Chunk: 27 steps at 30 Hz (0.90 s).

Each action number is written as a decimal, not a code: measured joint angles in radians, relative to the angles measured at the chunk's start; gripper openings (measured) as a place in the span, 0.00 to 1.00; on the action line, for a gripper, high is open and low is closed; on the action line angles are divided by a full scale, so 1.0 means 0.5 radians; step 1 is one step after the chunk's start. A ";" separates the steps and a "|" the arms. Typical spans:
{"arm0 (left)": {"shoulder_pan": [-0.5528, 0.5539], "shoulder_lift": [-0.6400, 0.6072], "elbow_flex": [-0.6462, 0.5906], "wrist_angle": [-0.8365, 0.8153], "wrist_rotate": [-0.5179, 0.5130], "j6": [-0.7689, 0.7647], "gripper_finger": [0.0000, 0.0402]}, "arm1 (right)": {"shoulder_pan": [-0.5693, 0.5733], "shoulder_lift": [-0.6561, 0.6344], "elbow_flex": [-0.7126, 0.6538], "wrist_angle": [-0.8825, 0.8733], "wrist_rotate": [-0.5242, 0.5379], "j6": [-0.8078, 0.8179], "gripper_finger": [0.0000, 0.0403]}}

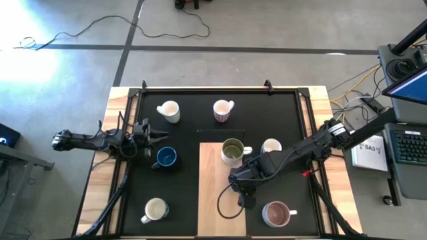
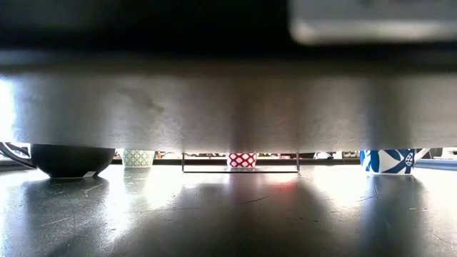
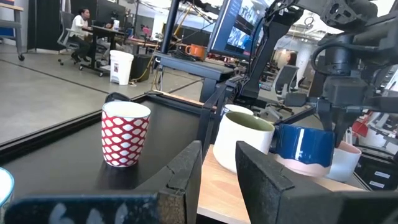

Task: Place coffee mugs
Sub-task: Put the blue mug on the shelf

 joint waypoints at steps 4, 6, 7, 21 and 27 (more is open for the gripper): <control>0.000 0.000 0.000 0.000 0.000 0.000 0.20 | -0.002 0.020 0.055 0.025 0.085 -0.049 0.05; 0.000 0.000 0.000 0.000 0.000 0.000 0.20 | -0.007 0.030 0.082 0.024 0.101 -0.071 0.05; 0.000 0.000 0.000 0.000 0.000 0.000 0.20 | -0.011 0.036 0.094 0.028 0.101 -0.087 0.05; 0.001 0.000 0.000 -0.002 0.000 0.000 0.20 | -0.032 0.096 0.102 0.069 0.097 -0.170 0.06; 0.000 0.000 -0.001 -0.003 0.000 0.000 0.20 | -0.033 0.093 0.095 0.070 0.106 -0.176 0.09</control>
